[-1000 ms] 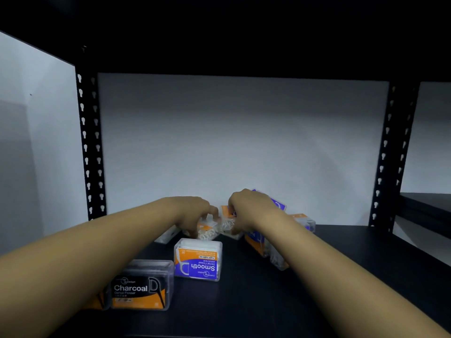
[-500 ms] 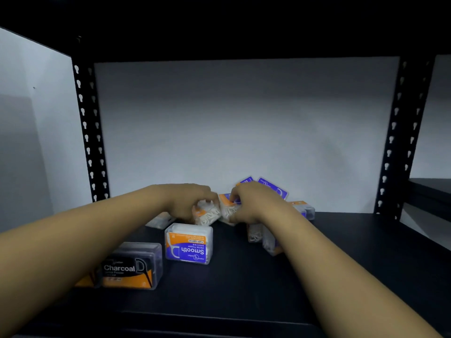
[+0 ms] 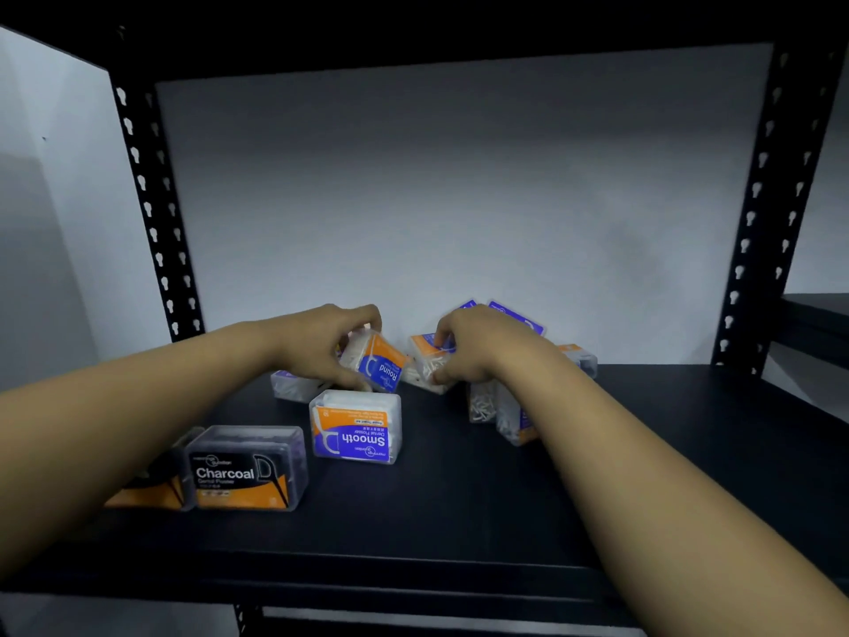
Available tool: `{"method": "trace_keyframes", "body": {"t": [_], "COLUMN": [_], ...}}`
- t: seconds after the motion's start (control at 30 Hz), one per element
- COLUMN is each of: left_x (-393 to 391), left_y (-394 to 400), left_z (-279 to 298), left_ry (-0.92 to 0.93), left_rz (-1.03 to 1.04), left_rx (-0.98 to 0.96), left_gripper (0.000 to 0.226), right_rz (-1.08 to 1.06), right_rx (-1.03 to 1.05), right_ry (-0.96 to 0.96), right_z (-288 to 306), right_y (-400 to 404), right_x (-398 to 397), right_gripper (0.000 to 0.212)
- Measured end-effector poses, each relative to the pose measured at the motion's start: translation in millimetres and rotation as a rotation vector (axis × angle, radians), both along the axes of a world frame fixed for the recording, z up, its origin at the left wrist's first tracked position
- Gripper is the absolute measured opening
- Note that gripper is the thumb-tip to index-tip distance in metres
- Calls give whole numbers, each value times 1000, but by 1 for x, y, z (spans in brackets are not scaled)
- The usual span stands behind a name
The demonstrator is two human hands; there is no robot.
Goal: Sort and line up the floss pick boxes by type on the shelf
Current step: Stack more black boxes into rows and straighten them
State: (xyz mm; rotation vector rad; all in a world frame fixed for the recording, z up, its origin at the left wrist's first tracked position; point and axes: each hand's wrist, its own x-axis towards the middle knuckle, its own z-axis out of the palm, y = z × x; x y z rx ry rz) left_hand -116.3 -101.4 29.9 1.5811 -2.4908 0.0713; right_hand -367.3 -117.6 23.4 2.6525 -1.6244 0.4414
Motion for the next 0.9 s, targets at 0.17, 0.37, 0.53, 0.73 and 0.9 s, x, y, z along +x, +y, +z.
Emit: {"method": "trace_keyframes", "body": {"t": [0.17,0.37,0.53,0.73,0.9], "left_x": [-7,-22,-39,-77,-107], "left_y": [1,-8,-5,6,10], "left_z": [2,9,14,19,17], "left_ry": [43,-41,-21,-17,-4], "left_rz": [-17,51,42,-136,-305], "left_rx": [12,17,-106,-144,-117], "left_gripper": [54,65,64,40,37], "right_rz": [6,33,-30,-110,-171], "right_rx": [17,15,51,114,152], "right_ry": [-28,-176,-178,-172,-210], "right_z": [3,22,33,35,38], "right_y": [0,3,8,3,-2], "right_x": [0,-20,-49,-66,-84], "right_gripper": [48,41,28,18,21]}}
